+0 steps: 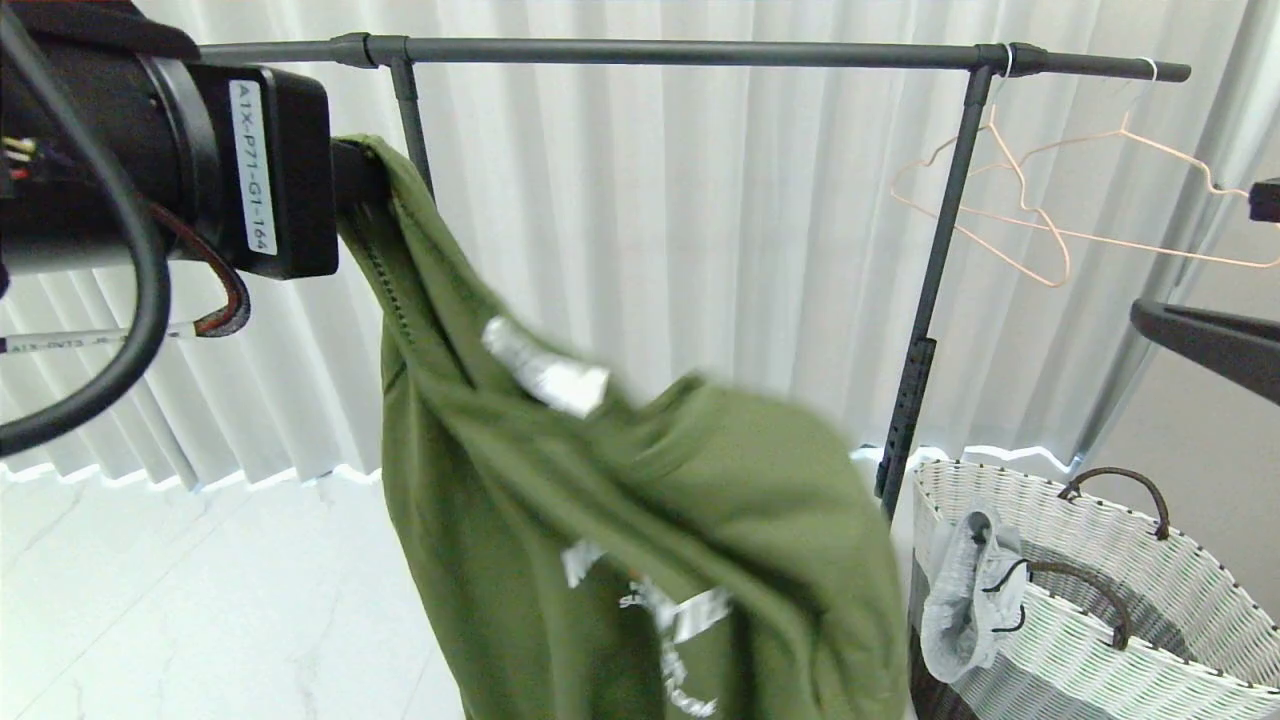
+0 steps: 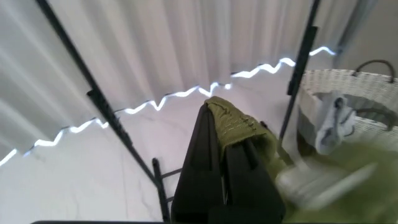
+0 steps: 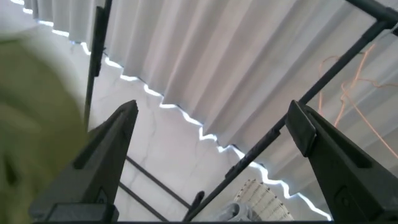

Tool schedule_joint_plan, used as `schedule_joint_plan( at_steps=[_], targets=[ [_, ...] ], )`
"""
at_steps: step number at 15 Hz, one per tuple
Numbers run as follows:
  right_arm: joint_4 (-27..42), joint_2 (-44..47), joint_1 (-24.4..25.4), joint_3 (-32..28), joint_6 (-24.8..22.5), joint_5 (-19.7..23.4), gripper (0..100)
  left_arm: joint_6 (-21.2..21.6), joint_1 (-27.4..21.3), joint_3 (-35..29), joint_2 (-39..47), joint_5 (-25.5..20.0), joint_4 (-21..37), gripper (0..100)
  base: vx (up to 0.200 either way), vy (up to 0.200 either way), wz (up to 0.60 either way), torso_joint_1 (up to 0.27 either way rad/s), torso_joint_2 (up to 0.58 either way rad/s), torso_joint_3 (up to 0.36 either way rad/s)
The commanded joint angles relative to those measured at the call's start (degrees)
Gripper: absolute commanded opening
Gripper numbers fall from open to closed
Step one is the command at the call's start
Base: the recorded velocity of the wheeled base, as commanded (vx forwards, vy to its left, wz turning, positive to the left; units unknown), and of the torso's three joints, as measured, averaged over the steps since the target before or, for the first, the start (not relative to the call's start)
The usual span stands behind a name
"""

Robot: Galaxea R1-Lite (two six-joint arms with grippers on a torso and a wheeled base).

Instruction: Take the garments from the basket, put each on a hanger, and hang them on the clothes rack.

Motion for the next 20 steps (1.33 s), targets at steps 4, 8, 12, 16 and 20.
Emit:
schedule_joint_plan(
  at_steps=[4,8,12,16,20],
  targets=[
    [1.56,-1.34,-2.17,1.0,0.87,0.21,100,0.34,0.96,0.56,0.33,0.1,-0.01,0,0.0,0.0,0.0,0.0,0.0,0.0],
    [19.22,-1.96,-25.72,2.41,0.34,-0.32,100,0.52,1.31,2.67,-1.42,3.62,0.08,0,0.0,0.0,0.0,0.0,0.0,0.0],
    [20.8,-3.72,-38.2,6.8,-2.83,-2.69,100,8.08,7.29,9.44,-7.14,5.64,0.08,0,0.0,0.0,0.0,0.0,0.0,0.0],
    [20.72,-4.16,-43.92,8.12,-3.18,-1.9,100,12.12,17.22,13.48,-10.65,2.38,-0.01,0,0.0,0.0,0.0,0.0,0.0,0.0],
    [20.72,-4.77,-44.01,8.12,-0.28,1.52,100,12.56,18.01,15.85,-10.56,1.51,-4.67,0,0.0,0.0,0.0,0.002,-0.01,-0.009]
  ],
)
